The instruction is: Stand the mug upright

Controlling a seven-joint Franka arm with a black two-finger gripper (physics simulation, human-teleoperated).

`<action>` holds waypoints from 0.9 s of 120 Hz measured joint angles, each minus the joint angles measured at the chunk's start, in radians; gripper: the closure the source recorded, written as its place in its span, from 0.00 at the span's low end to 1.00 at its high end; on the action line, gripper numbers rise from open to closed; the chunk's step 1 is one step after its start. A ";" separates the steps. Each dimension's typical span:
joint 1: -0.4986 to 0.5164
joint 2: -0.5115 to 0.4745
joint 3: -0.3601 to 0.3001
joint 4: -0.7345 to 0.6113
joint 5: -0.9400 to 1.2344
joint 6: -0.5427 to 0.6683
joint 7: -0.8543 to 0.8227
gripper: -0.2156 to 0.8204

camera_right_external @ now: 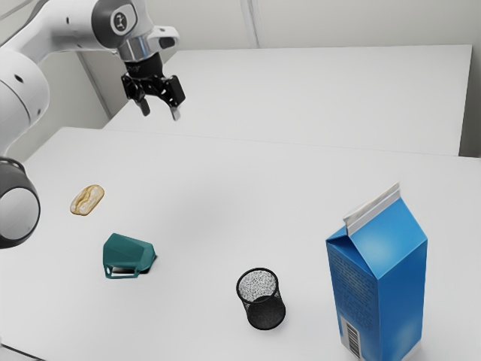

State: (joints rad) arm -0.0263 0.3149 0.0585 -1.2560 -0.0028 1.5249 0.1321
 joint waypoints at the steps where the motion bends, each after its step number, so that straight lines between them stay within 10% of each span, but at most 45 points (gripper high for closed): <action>1: 0.000 0.000 0.000 0.001 0.000 0.000 0.000 0.21; 36: 0.000 -0.002 0.012 -0.021 -0.036 0.019 0.001 0.21; 108: 0.026 -0.367 0.272 -0.778 -0.101 0.299 0.191 0.21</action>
State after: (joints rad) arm -0.0004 -0.0519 0.3306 -2.0339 -0.1041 1.8239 0.3227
